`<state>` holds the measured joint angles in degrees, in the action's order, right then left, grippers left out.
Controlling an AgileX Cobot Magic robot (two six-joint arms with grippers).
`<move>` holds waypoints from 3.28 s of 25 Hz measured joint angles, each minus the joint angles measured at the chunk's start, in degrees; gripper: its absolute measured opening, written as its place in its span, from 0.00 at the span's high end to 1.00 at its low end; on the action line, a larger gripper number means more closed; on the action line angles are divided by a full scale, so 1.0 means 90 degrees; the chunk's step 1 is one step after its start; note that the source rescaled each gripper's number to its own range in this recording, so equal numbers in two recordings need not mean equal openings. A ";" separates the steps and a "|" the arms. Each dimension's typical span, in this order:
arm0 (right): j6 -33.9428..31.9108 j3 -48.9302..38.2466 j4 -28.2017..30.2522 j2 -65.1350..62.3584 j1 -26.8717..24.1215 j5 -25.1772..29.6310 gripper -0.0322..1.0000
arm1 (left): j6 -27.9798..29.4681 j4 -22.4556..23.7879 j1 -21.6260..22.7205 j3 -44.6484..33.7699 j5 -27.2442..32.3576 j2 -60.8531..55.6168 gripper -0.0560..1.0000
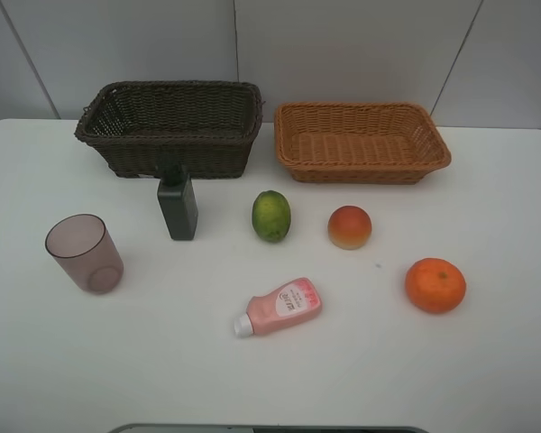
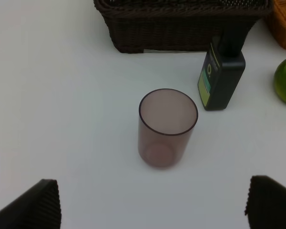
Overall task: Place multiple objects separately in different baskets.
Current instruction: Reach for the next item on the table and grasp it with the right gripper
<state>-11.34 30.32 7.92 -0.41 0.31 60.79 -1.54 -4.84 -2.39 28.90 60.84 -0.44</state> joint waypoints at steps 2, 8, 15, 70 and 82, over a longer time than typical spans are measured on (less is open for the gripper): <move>0.0000 0.0000 0.0000 0.0000 0.0000 0.0000 0.08 | 0.0000 0.0000 0.0000 0.0000 0.0000 0.0000 0.00; 0.0000 0.0000 0.0000 0.0000 0.0000 0.0000 0.08 | 0.0000 0.0000 0.0000 0.0000 0.0000 0.0000 0.00; 0.0000 0.0000 0.0000 0.0000 0.0000 0.0000 0.08 | 0.0000 0.0000 0.0000 0.0000 0.0000 0.0000 0.00; -0.0185 0.3410 -0.0689 1.0225 0.2549 -0.1667 0.08 | 0.0000 0.0002 0.0000 0.0000 0.0000 0.0000 0.00; -0.1254 0.4234 -0.0581 1.1969 0.2851 -0.1788 0.00 | 0.0000 0.0002 0.0000 0.0000 0.0000 0.0000 0.00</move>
<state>-22.63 68.43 2.69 107.31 25.97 44.70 -1.54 -4.82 -2.39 28.90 60.84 -0.44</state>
